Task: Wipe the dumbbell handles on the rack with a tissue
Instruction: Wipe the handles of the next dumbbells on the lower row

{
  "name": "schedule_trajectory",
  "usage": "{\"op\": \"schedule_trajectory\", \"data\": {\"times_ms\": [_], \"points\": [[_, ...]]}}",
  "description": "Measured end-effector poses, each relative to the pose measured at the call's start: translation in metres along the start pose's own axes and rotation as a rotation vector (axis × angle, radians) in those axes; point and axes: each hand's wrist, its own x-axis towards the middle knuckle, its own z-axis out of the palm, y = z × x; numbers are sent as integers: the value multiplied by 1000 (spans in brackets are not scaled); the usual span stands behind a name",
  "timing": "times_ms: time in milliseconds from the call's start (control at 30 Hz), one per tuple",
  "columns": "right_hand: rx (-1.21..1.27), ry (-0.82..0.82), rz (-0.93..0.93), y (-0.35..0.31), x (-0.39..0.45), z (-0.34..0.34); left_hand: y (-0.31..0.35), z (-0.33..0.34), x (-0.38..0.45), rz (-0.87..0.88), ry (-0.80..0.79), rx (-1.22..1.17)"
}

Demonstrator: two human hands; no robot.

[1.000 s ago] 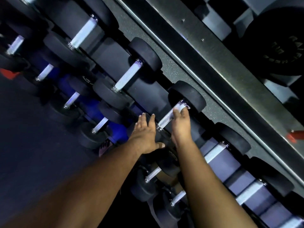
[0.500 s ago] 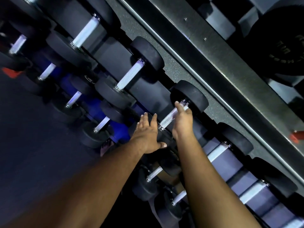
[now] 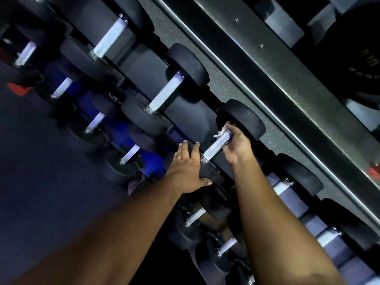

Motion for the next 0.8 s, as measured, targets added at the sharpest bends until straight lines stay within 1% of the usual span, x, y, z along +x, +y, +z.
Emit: {"op": "schedule_trajectory", "data": {"times_ms": [67, 167, 267, 367, 433, 467, 600, 633, 700, 767, 800], "points": [[8, -44, -6, 3, 2, -3, 0, 0, 1, -3, 8, 2], [-85, 33, -82, 10, -5, -4, 0, 1, 2, -12, 5, 16], [-12, 66, -71, 12, -7, 2, 1, 1, 1, -13, -4, 19], [-1, -14, -5, 7, 0, 1, 1, -1, 0, 1, 0, 4], [-19, -45, -26, 9, 4, -5, 1, -1, 0, 0, 2, 3], [-29, -39, -49, 13, 3, -7, 0, 0, 0, -6, -2, 7], [-56, 69, -85, 24, -4, -4, 1, 1, 1, -22, -1, 19], [-58, 56, -64, 22, -4, -3, 3, 0, 1, -16, -4, 18], [-42, -36, 18, 18, -3, -1, 2, -1, 0, -13, -2, 4], [-5, -92, 31, 16, -3, -6, 2, 0, -1, -13, 1, 2], [-19, -88, 15, 17, -2, -8, 1, 0, 0, -14, 1, 4]]}}
